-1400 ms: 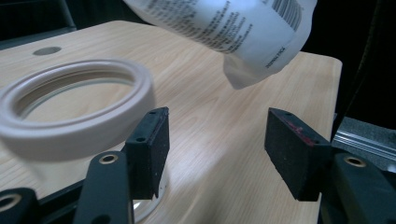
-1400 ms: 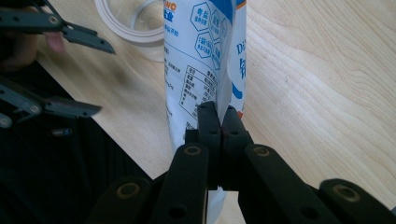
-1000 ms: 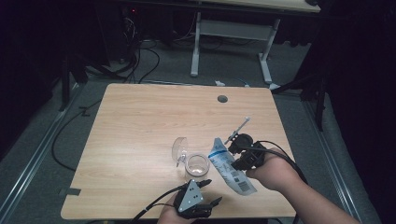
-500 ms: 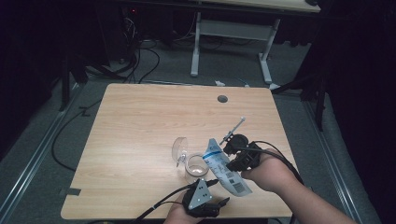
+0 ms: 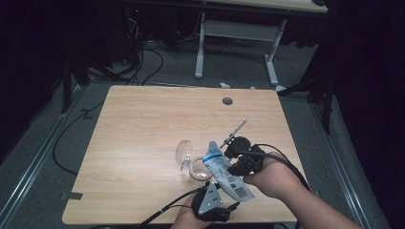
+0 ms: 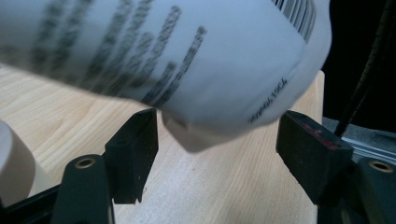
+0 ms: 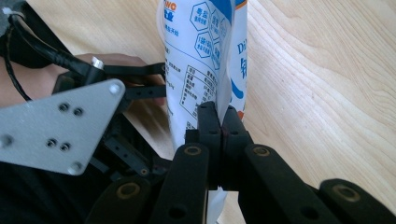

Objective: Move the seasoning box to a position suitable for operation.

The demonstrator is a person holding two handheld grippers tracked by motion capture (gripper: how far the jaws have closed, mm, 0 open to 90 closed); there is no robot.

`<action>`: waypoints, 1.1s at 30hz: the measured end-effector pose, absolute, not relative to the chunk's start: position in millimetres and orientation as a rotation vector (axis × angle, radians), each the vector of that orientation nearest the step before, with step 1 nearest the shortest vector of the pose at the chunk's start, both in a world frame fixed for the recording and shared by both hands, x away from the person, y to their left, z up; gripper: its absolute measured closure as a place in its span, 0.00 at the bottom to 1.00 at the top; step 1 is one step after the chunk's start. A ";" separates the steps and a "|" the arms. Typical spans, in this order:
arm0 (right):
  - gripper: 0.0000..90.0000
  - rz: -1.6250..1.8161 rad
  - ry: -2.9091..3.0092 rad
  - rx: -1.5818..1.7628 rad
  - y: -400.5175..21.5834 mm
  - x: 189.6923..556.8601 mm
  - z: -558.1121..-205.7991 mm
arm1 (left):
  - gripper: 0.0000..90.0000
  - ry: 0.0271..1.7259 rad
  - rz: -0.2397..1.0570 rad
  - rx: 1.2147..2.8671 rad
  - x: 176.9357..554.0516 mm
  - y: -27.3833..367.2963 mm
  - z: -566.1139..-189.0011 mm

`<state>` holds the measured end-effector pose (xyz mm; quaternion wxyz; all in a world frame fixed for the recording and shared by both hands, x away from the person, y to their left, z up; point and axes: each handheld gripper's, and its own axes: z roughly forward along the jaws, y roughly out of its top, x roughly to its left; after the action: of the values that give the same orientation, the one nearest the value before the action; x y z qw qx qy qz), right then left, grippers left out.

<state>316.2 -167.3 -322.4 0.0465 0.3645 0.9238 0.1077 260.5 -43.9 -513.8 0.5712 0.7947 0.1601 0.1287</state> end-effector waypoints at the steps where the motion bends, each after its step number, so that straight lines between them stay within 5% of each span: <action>1: 1.00 0.327 2.820 1.111 -166.1 316.0 -322.5 | 0.34 0.379 0.306 1.860 260.3 -44.4 -513.3; 13: 1.00 0.319 2.833 1.103 -161.2 319.4 -329.8 | 0.55 0.460 0.326 1.897 258.1 -44.2 -506.1; 33: 1.00 0.317 2.809 1.103 -164.8 317.8 -331.4 | 0.57 0.432 0.334 1.926 247.9 -54.1 -501.9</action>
<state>317.8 -164.8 -331.4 0.0535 0.3631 0.9244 0.1042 247.9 -54.1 -501.9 0.5393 0.8102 0.1815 0.1407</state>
